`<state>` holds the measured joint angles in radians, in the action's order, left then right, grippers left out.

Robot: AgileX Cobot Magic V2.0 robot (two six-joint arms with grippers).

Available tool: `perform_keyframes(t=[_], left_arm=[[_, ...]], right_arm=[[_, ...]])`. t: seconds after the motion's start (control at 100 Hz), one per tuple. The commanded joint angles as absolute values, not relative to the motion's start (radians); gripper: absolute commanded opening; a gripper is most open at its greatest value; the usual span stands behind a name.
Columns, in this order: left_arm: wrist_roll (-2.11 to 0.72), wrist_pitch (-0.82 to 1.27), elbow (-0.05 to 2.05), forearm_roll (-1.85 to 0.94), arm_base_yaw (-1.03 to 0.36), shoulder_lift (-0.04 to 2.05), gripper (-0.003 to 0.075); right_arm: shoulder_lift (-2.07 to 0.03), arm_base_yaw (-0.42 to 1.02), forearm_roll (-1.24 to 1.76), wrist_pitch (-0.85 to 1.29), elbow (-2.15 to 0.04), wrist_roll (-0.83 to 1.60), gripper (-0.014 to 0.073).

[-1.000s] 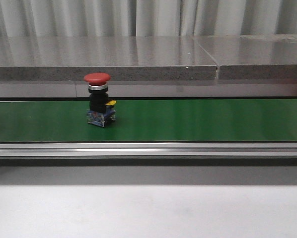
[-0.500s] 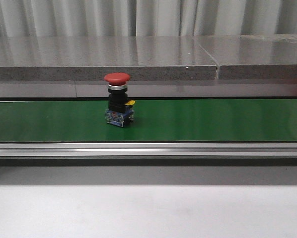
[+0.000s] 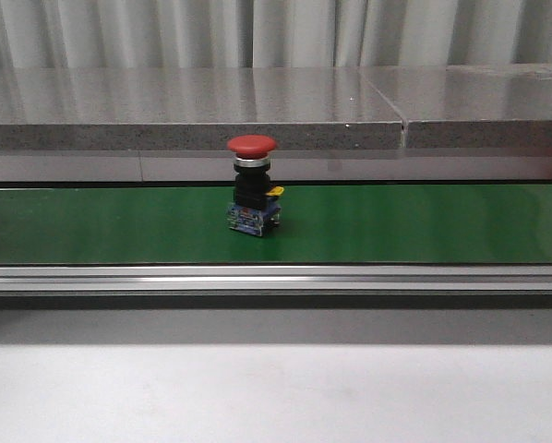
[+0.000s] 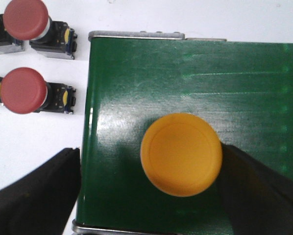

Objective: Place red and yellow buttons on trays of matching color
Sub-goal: 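Carry the yellow button onto the belt and open the left gripper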

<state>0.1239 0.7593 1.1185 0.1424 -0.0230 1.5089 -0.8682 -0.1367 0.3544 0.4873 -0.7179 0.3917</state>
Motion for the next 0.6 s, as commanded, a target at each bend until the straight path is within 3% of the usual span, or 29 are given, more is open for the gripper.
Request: perform_keyframes(t=[0.0,0.59], left_arm=[[0.117,0.725,1.167,0.137,-0.044,1.478,0.0548],[0.115,0.653,1.261,0.128,-0.171,1.399,0.0548]], right_arm=[[-0.854,-0.138,0.369,0.426,-0.743,0.401,-0.0067],[-0.854,-0.138,0.369,0.426,-0.743,0.401,-0.0067]])
